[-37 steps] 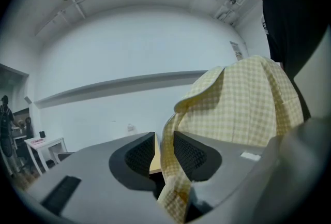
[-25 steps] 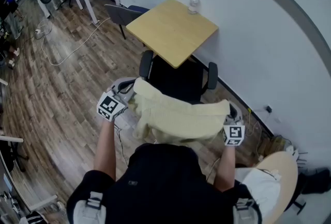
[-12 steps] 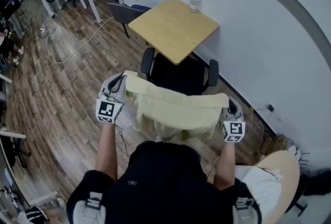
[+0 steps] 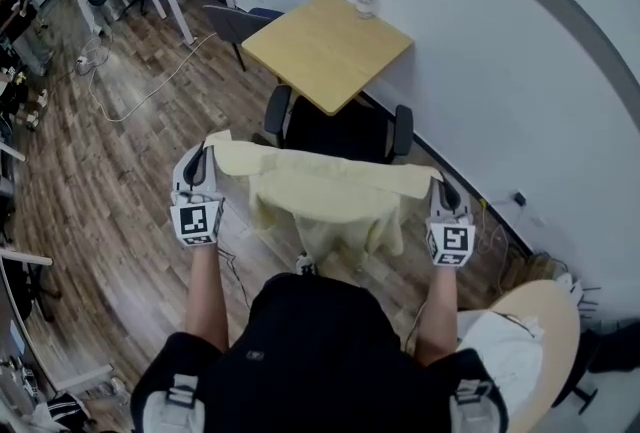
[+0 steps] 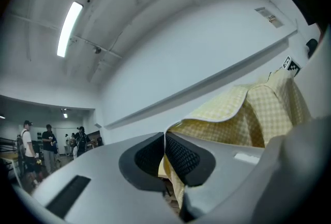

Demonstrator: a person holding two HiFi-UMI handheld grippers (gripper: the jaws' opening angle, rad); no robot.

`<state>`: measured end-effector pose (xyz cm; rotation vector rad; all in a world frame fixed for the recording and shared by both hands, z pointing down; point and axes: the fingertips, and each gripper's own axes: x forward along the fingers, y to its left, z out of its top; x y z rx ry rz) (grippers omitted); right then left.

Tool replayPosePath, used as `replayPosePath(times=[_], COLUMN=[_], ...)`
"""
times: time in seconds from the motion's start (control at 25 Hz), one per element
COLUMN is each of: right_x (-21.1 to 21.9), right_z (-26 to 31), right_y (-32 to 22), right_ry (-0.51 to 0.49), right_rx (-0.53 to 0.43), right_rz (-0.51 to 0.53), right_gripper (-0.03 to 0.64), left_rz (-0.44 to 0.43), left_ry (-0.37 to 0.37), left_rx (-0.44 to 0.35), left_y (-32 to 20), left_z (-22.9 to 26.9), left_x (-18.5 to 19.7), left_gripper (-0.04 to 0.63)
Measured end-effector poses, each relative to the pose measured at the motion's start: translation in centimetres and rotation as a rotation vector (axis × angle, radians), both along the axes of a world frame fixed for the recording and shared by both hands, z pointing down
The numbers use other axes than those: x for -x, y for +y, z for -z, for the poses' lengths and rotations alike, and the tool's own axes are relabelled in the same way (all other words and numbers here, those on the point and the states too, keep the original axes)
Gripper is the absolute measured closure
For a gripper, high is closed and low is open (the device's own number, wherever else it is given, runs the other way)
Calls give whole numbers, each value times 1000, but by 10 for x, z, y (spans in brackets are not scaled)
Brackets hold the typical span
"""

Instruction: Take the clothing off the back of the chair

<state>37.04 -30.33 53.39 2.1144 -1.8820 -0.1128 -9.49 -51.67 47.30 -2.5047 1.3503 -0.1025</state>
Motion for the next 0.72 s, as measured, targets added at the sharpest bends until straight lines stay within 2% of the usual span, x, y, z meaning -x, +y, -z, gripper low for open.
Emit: replayPosePath(times=[0.28,0.36,0.52,0.72], right_x=[8,8,15,17], right_z=[8,9,11,16], right_y=[29,35,49,63], right_ry=[-17,-22,-7,12], right_rx=[-4,-29,-5,-22], right_rz=[20,43,61,87], right_gripper=[613,612,612,614], left_rz=[77,92,113,135], left_ry=[58,64,79,88], left_rx=[-27,-40,-64,-66], left_y=[33,43,64,89], left_z=[17,20,27,33], left_x=[14,17,31,37], left_gripper=[588,588,588,588])
